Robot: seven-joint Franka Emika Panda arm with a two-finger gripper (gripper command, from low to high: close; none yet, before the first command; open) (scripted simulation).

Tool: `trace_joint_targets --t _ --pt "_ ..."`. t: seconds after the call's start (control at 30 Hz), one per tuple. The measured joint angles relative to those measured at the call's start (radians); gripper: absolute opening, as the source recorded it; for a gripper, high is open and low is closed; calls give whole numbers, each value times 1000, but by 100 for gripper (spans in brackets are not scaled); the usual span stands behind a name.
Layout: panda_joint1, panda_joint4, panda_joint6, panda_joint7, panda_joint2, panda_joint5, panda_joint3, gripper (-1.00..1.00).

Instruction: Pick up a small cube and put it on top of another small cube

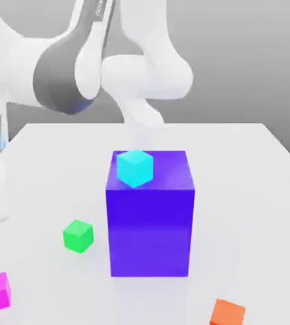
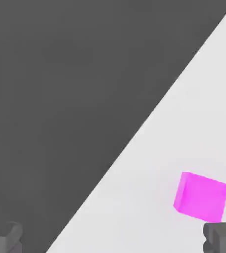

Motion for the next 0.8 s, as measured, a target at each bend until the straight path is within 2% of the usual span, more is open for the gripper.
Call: trace_joint_targets --t 0.17,0.3,0.33,0.57,0.7,0.8 --pt "-50 4 61 44 185 63 -22 0" --pt "-89 32 164 20 330 109 16 0" --pt "-94 37 178 16 349 115 22 -100" --pt "-96 35 177 20 346 110 24 -100" --pt "-70 7 82 51 222 69 -11 -100" --pt "-53 -76 58 117 114 92 -13 -100"
